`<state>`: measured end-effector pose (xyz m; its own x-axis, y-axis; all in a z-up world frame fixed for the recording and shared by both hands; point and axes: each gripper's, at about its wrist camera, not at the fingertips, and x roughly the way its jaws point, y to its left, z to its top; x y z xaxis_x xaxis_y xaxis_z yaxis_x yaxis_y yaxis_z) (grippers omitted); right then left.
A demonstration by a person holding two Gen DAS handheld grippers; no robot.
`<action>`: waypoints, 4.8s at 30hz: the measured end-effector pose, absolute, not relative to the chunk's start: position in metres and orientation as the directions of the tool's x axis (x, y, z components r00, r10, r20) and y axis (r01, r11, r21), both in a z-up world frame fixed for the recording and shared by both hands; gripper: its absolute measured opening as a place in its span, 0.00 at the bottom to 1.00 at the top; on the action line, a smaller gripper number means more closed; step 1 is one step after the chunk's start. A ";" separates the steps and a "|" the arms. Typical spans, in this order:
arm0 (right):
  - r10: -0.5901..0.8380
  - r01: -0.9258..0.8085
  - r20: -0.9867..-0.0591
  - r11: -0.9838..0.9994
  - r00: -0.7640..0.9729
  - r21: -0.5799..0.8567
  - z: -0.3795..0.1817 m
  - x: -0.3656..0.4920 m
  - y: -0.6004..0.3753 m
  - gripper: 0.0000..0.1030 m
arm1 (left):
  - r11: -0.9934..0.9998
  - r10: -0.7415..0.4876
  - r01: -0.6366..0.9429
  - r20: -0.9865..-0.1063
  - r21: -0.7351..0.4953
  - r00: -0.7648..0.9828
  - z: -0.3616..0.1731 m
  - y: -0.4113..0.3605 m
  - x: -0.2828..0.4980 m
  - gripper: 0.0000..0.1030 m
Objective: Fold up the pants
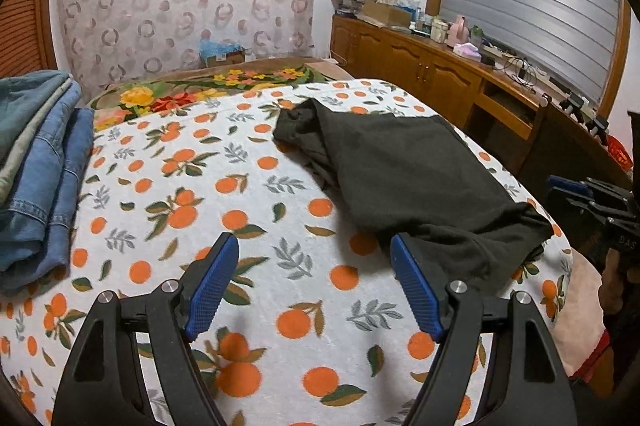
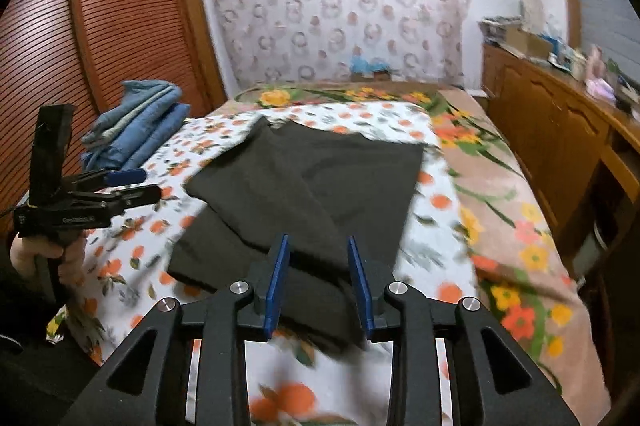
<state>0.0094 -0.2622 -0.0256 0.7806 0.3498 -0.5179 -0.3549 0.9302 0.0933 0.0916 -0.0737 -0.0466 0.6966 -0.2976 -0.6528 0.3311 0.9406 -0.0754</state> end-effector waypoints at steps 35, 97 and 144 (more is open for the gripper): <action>0.471 -0.597 -0.600 0.802 0.647 -0.014 -0.013 0.116 -0.161 0.04 | 0.945 -0.285 0.318 -0.658 -0.073 0.697 -0.048 -0.047 0.102 0.77; 0.207 -0.292 -0.624 0.956 0.754 -0.035 -0.005 0.201 -0.288 0.03 | 0.941 -0.245 0.336 -0.756 -0.034 0.608 -0.065 -0.116 0.272 0.76; 0.325 -0.389 -0.550 0.921 0.769 0.000 0.044 0.150 -0.268 0.04 | 0.910 -0.370 0.399 -0.664 -0.117 0.649 -0.009 -0.117 0.243 0.08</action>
<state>0.1502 -0.2681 0.0436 0.7692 0.3247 -0.5503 -0.3892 0.9212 -0.0005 0.2429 -0.1171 -0.0089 0.6495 -0.3701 -0.6643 0.3988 0.9096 -0.1169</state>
